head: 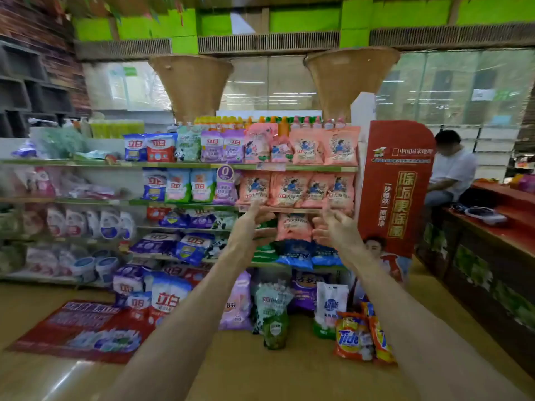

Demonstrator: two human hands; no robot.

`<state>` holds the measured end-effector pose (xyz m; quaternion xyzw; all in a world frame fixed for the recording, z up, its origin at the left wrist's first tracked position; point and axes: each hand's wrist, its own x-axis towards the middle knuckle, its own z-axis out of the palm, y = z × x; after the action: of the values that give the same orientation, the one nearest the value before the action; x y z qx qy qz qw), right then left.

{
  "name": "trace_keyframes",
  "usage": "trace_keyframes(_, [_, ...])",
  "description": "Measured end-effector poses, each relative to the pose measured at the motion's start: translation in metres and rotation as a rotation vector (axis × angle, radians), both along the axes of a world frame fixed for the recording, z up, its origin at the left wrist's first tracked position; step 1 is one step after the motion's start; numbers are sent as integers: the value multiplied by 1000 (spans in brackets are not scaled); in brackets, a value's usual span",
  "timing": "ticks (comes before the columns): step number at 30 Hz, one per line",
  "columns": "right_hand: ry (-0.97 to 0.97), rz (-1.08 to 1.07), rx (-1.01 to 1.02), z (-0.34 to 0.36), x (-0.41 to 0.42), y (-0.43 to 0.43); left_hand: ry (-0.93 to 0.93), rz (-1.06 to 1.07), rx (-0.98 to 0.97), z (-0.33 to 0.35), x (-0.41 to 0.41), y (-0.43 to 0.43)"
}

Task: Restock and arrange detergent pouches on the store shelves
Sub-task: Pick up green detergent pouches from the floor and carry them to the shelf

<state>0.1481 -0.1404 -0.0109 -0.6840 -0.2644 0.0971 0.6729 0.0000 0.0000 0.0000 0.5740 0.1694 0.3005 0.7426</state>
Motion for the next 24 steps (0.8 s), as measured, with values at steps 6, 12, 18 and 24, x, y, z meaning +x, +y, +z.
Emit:
trace_keyframes(6, [20,19,-5,-12,51,49,-26,25,0,-6,51,49])
trace_keyframes(12, [18,-49,-56,-33,129,129,6,-4,-27,-21,141,134])
trace_keyframes(18, [15,-117,-99,-45,211,208,60,-53,9,-38,238,222])
trace_keyframes(24, [99,-131,-150,-86,280,274,142,-56,-28,-84,317,283])
